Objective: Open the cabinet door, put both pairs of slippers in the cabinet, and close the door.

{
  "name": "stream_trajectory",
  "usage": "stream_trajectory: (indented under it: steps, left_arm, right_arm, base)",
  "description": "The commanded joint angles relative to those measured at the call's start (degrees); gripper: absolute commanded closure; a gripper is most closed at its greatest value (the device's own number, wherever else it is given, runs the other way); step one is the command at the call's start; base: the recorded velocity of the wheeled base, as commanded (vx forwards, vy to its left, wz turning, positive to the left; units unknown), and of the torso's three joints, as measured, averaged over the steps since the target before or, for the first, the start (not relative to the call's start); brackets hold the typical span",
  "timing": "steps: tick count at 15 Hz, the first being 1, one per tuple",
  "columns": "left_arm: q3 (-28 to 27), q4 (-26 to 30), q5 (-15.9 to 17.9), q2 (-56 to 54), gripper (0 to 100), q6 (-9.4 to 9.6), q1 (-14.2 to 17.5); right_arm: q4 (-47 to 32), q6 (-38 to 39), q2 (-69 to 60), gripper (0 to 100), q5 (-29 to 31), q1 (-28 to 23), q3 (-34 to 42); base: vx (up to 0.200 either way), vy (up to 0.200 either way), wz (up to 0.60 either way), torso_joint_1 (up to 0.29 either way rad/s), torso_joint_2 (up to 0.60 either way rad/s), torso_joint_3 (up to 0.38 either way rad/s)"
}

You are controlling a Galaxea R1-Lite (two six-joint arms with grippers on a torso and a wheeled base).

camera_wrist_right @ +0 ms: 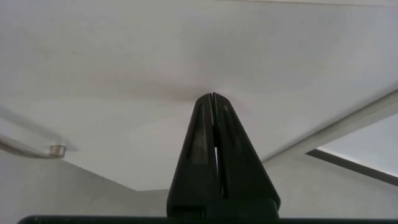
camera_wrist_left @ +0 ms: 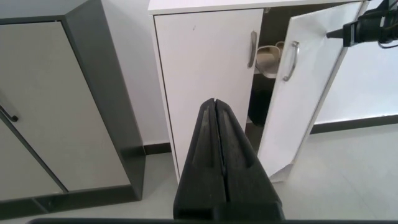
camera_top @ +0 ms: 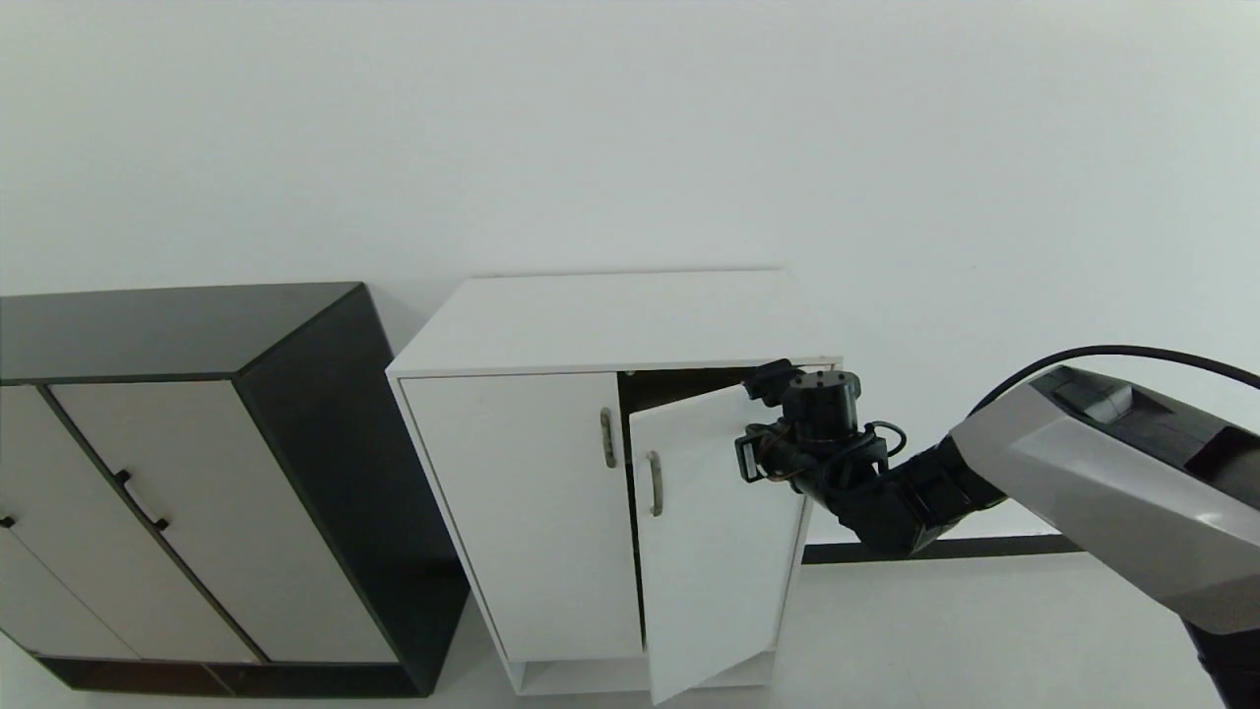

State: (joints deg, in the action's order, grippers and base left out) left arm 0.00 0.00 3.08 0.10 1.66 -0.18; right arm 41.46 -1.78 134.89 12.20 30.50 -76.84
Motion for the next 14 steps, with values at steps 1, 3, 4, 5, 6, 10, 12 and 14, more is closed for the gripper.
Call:
stream_trajectory:
  steps: [1, 3, 4, 5, 6, 10, 12, 14]
  left_arm:
    - [0.0, 0.0, -0.01, -0.01, 100, 0.01, 0.01]
    - [0.0, 0.0, -0.01, -0.01, 100, 0.01, 0.01]
    - [0.0, 0.0, -0.01, -0.01, 100, 0.01, 0.01]
    - [0.0, 0.0, -0.01, -0.01, 100, 0.01, 0.01]
    - [0.0, 0.0, -0.01, -0.01, 100, 0.01, 0.01]
    - [0.0, 0.0, -0.01, -0.01, 100, 0.01, 0.01]
    - [0.0, 0.0, -0.01, -0.01, 100, 0.01, 0.01]
    - [0.0, 0.0, -0.01, -0.01, 100, 0.01, 0.01]
  right_arm:
    - [-0.5, -0.07, 2.13, 100, -0.07, -1.5, -3.23]
    - [-1.21, 0.02, 2.84, 100, -0.07, -2.2, -4.99]
    - [-1.21, 0.02, 3.54, 100, -0.07, -2.29, -5.52]
    - [-1.21, 0.02, 3.8, 100, -0.07, -2.38, -6.04]
    - [-1.47, 0.02, 4.15, 100, -0.07, -2.55, -6.92]
    - [-2.17, -0.07, 5.3, 100, 0.01, -3.43, -9.12]
    - [-2.26, 0.02, 5.56, 100, -0.07, -3.61, -9.38]
    - [-2.26, 0.02, 5.56, 100, 0.01, -3.61, -9.38]
  base:
    - [0.0, 0.0, 0.0, 0.0, 0.0, 0.0]
    - [0.0, 0.0, 0.0, 0.0, 0.0, 0.0]
    - [0.0, 0.0, 0.0, 0.0, 0.0, 0.0]
    - [0.0, 0.0, 0.0, 0.0, 0.0, 0.0]
    - [0.0, 0.0, 0.0, 0.0, 0.0, 0.0]
    - [0.0, 0.0, 0.0, 0.0, 0.0, 0.0]
    - [0.0, 0.0, 0.0, 0.0, 0.0, 0.0]
    - [0.0, 0.0, 0.0, 0.0, 0.0, 0.0]
